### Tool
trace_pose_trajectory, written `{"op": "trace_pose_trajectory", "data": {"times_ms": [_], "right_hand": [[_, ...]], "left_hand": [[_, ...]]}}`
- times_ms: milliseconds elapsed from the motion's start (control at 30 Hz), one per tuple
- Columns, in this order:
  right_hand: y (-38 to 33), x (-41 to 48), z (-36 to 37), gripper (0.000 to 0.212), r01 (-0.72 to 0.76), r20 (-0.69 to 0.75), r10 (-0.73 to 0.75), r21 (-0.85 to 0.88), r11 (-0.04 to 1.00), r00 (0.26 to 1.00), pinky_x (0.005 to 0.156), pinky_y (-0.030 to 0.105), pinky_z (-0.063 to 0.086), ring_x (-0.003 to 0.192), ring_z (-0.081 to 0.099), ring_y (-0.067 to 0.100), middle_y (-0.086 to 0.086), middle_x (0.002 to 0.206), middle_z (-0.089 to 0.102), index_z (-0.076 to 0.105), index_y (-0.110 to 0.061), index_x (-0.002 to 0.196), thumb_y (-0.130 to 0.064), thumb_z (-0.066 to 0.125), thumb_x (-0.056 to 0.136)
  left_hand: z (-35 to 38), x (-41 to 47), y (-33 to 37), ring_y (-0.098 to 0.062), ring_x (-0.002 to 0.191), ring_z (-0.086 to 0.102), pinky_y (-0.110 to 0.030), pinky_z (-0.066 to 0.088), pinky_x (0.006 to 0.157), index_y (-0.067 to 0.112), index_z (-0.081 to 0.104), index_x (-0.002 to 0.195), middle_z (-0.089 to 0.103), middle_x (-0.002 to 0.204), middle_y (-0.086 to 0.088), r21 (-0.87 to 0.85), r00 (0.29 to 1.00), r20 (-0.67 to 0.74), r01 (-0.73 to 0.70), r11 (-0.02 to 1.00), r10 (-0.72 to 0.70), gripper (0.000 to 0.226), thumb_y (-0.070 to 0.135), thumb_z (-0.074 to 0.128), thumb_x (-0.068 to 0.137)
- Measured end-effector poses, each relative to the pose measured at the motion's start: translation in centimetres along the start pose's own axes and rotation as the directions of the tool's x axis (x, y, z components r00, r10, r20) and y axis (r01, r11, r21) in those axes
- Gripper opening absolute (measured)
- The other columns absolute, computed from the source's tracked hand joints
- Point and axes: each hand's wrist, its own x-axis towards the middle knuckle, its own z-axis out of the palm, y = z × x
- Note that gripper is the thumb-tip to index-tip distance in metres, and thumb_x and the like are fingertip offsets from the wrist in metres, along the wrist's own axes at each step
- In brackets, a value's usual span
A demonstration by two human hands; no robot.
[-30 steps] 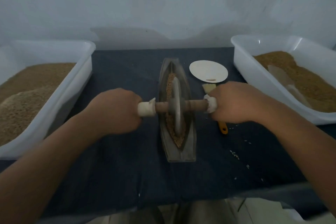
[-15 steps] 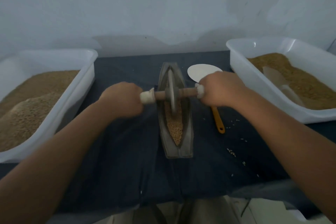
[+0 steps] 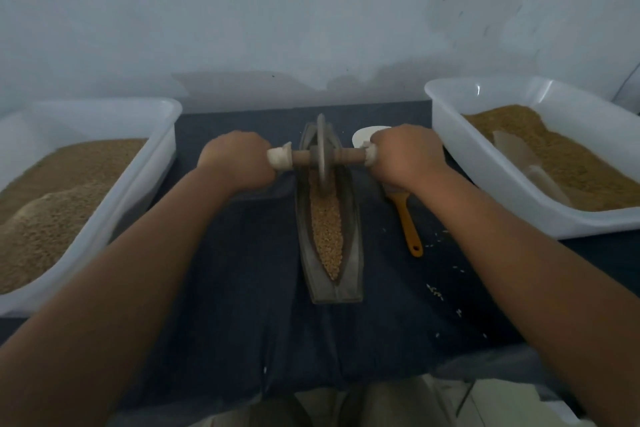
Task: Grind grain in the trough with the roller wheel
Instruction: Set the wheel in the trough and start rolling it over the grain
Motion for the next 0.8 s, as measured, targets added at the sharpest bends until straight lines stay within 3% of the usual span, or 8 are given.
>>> {"op": "trace_pose_trajectory", "data": {"times_ms": [100, 233, 300, 400, 500, 567, 667, 800], "right_hand": [[0.6, -2.3, -1.0, 0.025, 0.044, 0.21, -0.056, 0.061, 0.997, 0.976, 0.053, 0.03, 0.039, 0.061, 0.056, 0.012, -0.006, 0.067, 0.06, 0.059, -0.029, 0.071, -0.047, 0.054, 0.087], [1.8, -6.8, -2.6, 0.023, 0.074, 0.482, -0.167, 0.206, 0.976, 0.86, 0.051, 0.029, 0.044, 0.057, 0.061, 0.005, -0.013, 0.067, 0.066, 0.062, -0.035, 0.073, -0.058, 0.058, 0.072], [1.6, -6.8, -1.9, 0.021, 0.054, 0.432, -0.126, 0.176, 0.983, 0.893, 0.052, 0.031, 0.046, 0.058, 0.06, 0.004, -0.011, 0.065, 0.064, 0.062, -0.035, 0.073, -0.055, 0.06, 0.078], [0.6, -4.3, 0.0, 0.027, 0.013, 0.173, -0.022, 0.053, 0.999, 0.985, 0.059, 0.036, 0.053, 0.062, 0.057, 0.013, -0.007, 0.066, 0.059, 0.055, -0.03, 0.071, -0.049, 0.053, 0.089], [0.1, -1.3, 1.0, 0.034, -0.001, -0.083, 0.004, 0.036, 0.999, 0.997, 0.049, 0.029, 0.041, 0.05, 0.045, 0.015, -0.006, 0.056, 0.047, 0.043, -0.025, 0.062, -0.034, 0.063, 0.089], [0.1, -0.3, 0.7, 0.033, -0.005, -0.048, 0.007, 0.029, 1.0, 0.999, 0.048, 0.025, 0.031, 0.049, 0.041, 0.013, -0.006, 0.055, 0.046, 0.046, -0.023, 0.061, -0.031, 0.062, 0.088], [0.5, -1.7, 0.4, 0.033, -0.027, 0.163, 0.018, 0.054, 0.998, 0.987, 0.054, 0.031, 0.042, 0.061, 0.055, 0.014, -0.006, 0.067, 0.06, 0.058, -0.027, 0.069, -0.047, 0.047, 0.093], [1.6, -7.7, -1.3, 0.046, 0.051, 0.311, -0.111, 0.194, 0.98, 0.944, 0.052, 0.032, 0.044, 0.059, 0.059, 0.006, -0.01, 0.064, 0.062, 0.059, -0.035, 0.073, -0.069, 0.029, 0.068]], "left_hand": [[0.2, -4.2, -0.1, -0.02, 0.067, 0.056, -0.032, 0.044, 0.061, 0.029, 0.054, 0.068, 0.059, 0.072, 0.011, 0.014, 0.996, 0.059, -0.064, 0.998, 0.063, 0.023, 0.046, 0.063, 0.081], [0.5, -10.0, -0.3, -0.011, 0.049, 0.041, -0.024, 0.024, 0.047, 0.032, 0.044, 0.062, 0.045, 0.056, 0.013, 0.106, 0.984, -0.092, -0.14, 0.984, 0.15, 0.028, 0.057, 0.053, 0.071], [0.5, -9.3, -0.1, -0.011, 0.049, 0.043, -0.024, 0.026, 0.047, 0.032, 0.045, 0.061, 0.047, 0.057, 0.012, 0.122, 0.987, -0.109, -0.104, 0.987, 0.117, 0.026, 0.055, 0.052, 0.071], [0.4, -5.0, 0.5, -0.018, 0.062, 0.056, -0.03, 0.042, 0.055, 0.029, 0.056, 0.069, 0.056, 0.069, 0.009, 0.096, 0.999, -0.031, -0.023, 0.995, 0.026, 0.021, 0.048, 0.06, 0.077], [-0.6, -0.5, 0.5, -0.022, 0.068, 0.06, -0.034, 0.05, 0.064, 0.025, 0.064, 0.075, 0.062, 0.075, 0.004, 0.035, 0.999, 0.012, 0.041, 0.999, -0.041, 0.02, 0.045, 0.065, 0.079], [-1.1, 0.2, 0.5, -0.022, 0.066, 0.059, -0.035, 0.049, 0.064, 0.024, 0.061, 0.071, 0.062, 0.073, 0.003, 0.023, 1.0, 0.022, 0.012, 1.0, -0.012, 0.024, 0.046, 0.064, 0.081], [-1.1, -2.2, 0.7, -0.021, 0.067, 0.058, -0.033, 0.047, 0.063, 0.028, 0.057, 0.068, 0.057, 0.07, 0.009, 0.073, 0.998, 0.042, -0.053, 0.996, 0.051, 0.02, 0.043, 0.063, 0.078], [-0.2, -7.5, -0.4, -0.011, 0.058, 0.054, -0.029, 0.042, 0.054, 0.032, 0.052, 0.064, 0.053, 0.061, 0.013, 0.102, 0.982, 0.011, -0.189, 0.977, 0.189, 0.023, 0.054, 0.053, 0.069]]}}
